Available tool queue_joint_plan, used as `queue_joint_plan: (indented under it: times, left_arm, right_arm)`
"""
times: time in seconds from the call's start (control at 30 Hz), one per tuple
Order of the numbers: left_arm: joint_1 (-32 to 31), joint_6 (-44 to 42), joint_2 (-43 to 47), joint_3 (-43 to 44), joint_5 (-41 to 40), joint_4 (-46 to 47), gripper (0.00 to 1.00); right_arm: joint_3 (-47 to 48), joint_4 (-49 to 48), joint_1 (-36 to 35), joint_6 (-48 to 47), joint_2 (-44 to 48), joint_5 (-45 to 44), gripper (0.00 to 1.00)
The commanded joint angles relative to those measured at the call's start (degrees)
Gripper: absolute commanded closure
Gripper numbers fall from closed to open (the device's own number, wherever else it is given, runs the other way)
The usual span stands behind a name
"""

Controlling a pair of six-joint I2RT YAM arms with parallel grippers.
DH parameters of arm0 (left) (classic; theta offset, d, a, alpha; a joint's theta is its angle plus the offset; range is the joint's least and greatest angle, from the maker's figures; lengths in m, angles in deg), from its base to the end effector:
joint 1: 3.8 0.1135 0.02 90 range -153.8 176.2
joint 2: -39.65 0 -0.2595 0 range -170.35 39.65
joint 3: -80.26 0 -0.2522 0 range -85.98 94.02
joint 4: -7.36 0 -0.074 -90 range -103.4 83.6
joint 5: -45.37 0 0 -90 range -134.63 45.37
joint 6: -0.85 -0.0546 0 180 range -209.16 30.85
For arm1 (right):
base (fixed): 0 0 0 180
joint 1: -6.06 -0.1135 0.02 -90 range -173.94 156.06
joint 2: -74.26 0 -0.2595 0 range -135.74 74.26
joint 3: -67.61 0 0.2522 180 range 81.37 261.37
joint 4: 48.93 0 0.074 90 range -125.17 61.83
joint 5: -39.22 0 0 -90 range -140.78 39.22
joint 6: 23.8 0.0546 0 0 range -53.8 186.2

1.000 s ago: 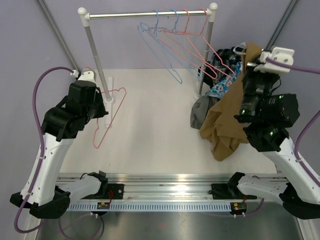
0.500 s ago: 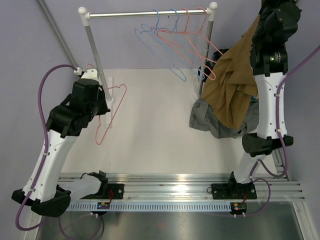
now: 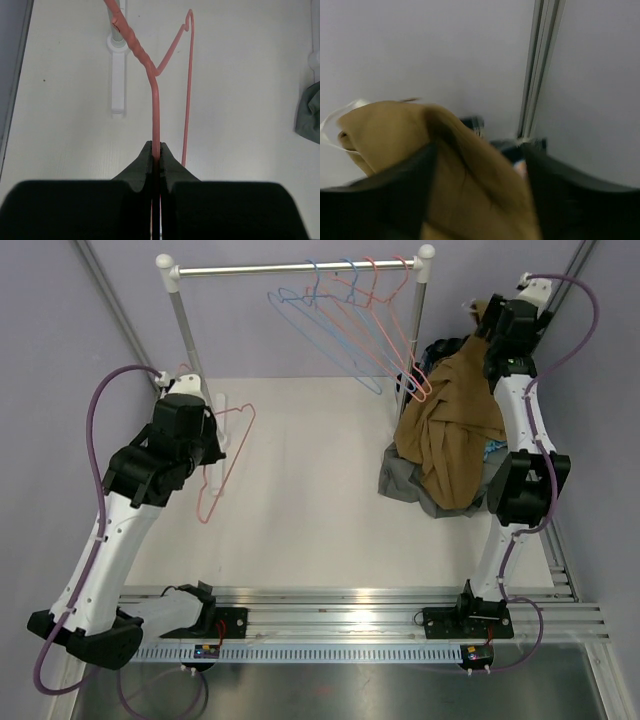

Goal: Remove the skirt from the hanger

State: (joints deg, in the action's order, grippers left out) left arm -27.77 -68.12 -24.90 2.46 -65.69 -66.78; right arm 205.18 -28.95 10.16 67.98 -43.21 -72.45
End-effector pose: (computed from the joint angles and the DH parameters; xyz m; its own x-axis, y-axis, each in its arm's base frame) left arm 0.1986 -0.0668 0.4276 -0.5485 -0.1226 -0.8271 -0.0875 0.9922 -0.0890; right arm 0.4986 -0.0560 0.4307 0.0156 0.0278 -0.9995 0.4345 0.9001 0.0318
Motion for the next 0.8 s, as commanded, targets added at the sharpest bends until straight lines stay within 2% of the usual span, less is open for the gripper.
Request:
queue_joint_plan:
  times: [0.0, 0.03, 0.13, 0.2, 0.23, 0.4, 0.47, 0.57, 0.77]
  left_arm:
    - [-0.12, 0.32, -0.66, -0.12, -1.0, 4.74, 1.0]
    - [-0.12, 0.15, -1.1, 0.15, -1.09, 4.92, 1.0]
    - [-0.12, -1.08, -2.67, 2.95, -1.97, 5.36, 1.0]
    - [-0.12, -2.14, -3.56, 5.32, -2.93, 5.62, 1.0]
    - [-0.12, -3.1, -4.34, 8.21, -3.2, 5.88, 1.0]
    - [-0.12, -6.01, -10.41, 18.06, -2.24, 7.91, 1.0]
    - [-0.12, -7.32, -12.34, 22.88, -1.18, 9.05, 1.0]
    - [-0.12, -9.26, -15.33, 25.63, 1.45, 13.08, 1.0]
    - [-0.12, -12.16, -23.23, 33.36, 3.3, 19.24, 1.0]
  right_arm:
    - [-10.14, -5.69, -0.32, 4.19, 4.35, 2.07, 0.06]
    - [-13.82, -5.6, -0.41, 5.85, 5.14, 1.11, 0.01]
    - [-21.04, -3.94, -0.32, 9.62, 9.44, 0.23, 0.0]
    - [-26.05, -3.58, -0.32, 12.44, 15.58, 0.31, 0.01]
    - [-31.82, -4.19, -0.32, 14.55, 18.13, 2.05, 0.0]
    - [-52.65, -10.43, -0.58, 20.36, 39.66, 7.42, 0.01]
    - [-56.47, -10.0, -0.93, 22.03, 47.28, 9.62, 0.0]
    - [-62.1, -7.37, -1.72, 23.18, 55.38, 12.7, 0.01]
    - [-70.8, -2.27, -2.25, 25.99, 67.44, 18.33, 0.0]
